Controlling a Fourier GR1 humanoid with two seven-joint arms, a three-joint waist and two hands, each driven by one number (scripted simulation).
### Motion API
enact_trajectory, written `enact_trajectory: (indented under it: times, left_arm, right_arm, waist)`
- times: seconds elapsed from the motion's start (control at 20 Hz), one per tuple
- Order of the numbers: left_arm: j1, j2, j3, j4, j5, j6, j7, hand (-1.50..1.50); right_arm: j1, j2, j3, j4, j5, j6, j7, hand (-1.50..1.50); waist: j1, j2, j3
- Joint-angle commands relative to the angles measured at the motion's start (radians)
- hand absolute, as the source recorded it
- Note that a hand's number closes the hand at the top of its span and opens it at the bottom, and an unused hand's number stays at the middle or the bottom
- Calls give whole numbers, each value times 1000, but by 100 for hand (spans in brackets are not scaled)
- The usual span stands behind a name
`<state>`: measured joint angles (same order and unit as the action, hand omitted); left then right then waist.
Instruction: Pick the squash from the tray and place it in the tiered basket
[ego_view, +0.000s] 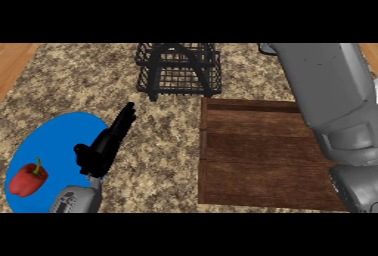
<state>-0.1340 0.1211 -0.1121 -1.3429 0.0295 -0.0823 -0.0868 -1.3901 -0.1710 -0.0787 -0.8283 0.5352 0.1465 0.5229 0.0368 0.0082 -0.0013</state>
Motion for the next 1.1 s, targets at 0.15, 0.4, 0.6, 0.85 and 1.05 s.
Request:
enact_trajectory:
  times: [0.15,0.4,0.6,0.85,1.05]
  left_arm:
    - [-5,9,2,-9,4,-25,8,0]
    - [-49,0,10,18,4,-27,5,0]
    - [-40,17,24,-5,13,-38,7,0]
    - [-17,-10,-3,21,-17,-22,-18,0]
    - [-39,-17,-14,18,-30,-17,-13,0]
  right_arm:
    - [-126,79,-8,283,38,-97,-107,150]
    - [-139,124,-26,407,50,-186,-190,150]
    - [-198,159,-57,481,40,-232,-183,150]
    - [-225,170,-121,541,-45,-214,-206,150]
    - [-229,171,-188,595,-148,-222,-143,150]
  waist:
    - [19,9,0]
    - [23,16,-1]
    - [30,14,-1]
    - [34,16,-1]
    - [48,19,-1]
